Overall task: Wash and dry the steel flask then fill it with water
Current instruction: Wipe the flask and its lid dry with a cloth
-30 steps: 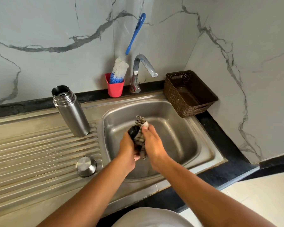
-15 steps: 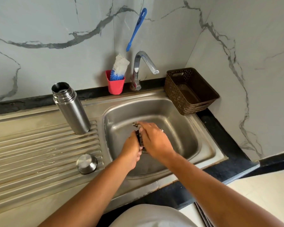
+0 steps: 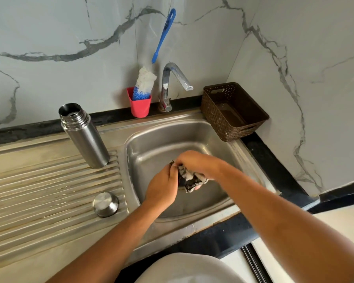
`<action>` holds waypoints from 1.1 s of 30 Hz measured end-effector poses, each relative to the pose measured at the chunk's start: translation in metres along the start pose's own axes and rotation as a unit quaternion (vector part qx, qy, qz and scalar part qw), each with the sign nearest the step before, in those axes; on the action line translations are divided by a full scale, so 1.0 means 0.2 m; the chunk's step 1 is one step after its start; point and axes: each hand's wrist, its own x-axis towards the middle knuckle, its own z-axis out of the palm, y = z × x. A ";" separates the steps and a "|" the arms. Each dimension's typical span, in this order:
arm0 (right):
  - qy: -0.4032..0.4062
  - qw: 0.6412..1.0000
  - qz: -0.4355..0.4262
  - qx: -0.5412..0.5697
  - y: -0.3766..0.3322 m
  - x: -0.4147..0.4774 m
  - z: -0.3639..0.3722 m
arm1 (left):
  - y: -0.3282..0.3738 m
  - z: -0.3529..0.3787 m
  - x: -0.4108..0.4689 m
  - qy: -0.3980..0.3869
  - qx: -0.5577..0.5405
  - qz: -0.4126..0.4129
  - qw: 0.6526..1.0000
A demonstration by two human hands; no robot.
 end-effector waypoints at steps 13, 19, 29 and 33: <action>0.305 0.916 -0.240 0.107 0.06 0.05 0.41 | 0.04 -0.08 0.13 0.075 -0.304 -0.175 0.934; 0.129 0.974 -0.083 0.169 -0.05 0.04 0.19 | -0.03 -0.08 0.04 0.048 -0.204 -0.082 0.974; -0.064 0.900 0.096 0.420 -0.16 0.05 0.29 | -0.11 -0.38 0.00 0.137 0.125 0.057 0.981; -0.069 0.895 0.080 0.433 -0.18 0.08 0.32 | -0.15 -0.49 -0.04 0.176 0.040 0.025 0.983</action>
